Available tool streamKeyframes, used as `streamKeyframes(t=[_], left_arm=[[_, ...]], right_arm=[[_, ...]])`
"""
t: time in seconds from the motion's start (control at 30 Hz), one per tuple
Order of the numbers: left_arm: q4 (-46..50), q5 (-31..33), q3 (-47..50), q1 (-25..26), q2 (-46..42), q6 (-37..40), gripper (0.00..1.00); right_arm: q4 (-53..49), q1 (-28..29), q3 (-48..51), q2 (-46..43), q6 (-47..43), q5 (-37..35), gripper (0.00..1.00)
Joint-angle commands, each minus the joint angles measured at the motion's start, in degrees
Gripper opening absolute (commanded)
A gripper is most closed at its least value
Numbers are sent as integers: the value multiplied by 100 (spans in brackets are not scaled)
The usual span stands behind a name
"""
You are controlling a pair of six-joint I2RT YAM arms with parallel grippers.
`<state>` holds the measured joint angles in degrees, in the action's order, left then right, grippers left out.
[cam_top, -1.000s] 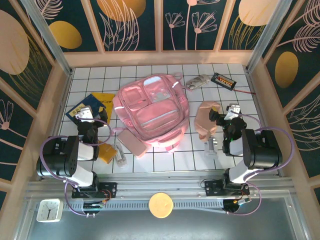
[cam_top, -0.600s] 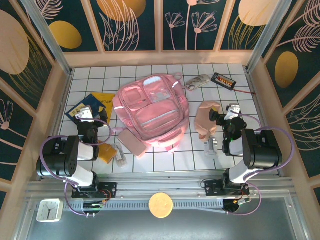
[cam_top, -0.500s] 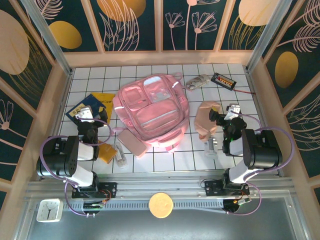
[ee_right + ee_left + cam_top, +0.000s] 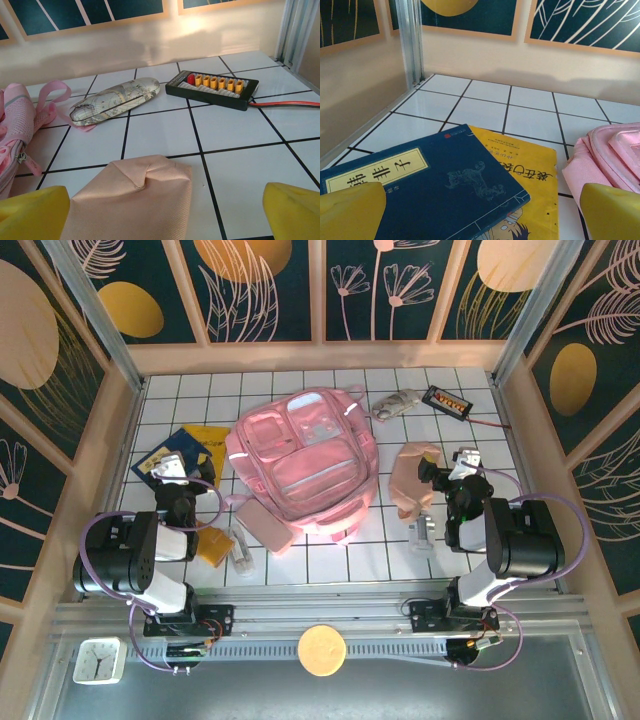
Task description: Pack the student bag
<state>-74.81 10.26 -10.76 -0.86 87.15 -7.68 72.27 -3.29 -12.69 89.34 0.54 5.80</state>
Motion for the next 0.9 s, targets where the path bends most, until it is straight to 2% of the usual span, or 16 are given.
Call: streamKeyframes(t=[0.0,0.2,0.27,0.33,0.4,0.43,0.5,0.57,0.63,0.7,0.77,0.87], left_arm=[[-315,-121,-12,-19,-32,60,99],[-266,-56,-20,-15,-92,40,99],[-226,63,68,-16,-323,-11,99],[131,270,145,-18,-835,-66,99],[1394,741,-49,-19,-1503,-347,99],[2307,980,-334,-19,-1799,-521,99],[3538,1092,-700,-19,-2383,-792,99],[4666,805,-1008,-19,-2969,-1154,99],[5637,135,-1331,-11,-3545,-1436,99],[6277,-480,-1608,80,-3834,-1442,99],[6899,-668,-1909,406,-3931,-1199,99],[7619,-739,-2328,1053,-3746,-882,99]], right_arm=[[367,20,-19,43,61,-83,99],[365,21,-1,16,43,-120,99],[27,38,-99,-158,135,-433,99],[-897,41,-399,-607,254,-769,99],[-1763,32,-731,-1001,366,-964,99],[-2274,5,-955,-1214,583,-1021,99],[-3676,-122,-1609,-1524,1338,-960,99],[-5355,-250,-2583,-1576,1799,-467,99],[-7020,-266,-3670,-1305,2156,107,99],[-8034,-150,-4345,-1032,2193,770,96],[-8593,78,-4687,-892,2154,1383,95],[-9405,589,-5152,-694,1973,1665,95]])
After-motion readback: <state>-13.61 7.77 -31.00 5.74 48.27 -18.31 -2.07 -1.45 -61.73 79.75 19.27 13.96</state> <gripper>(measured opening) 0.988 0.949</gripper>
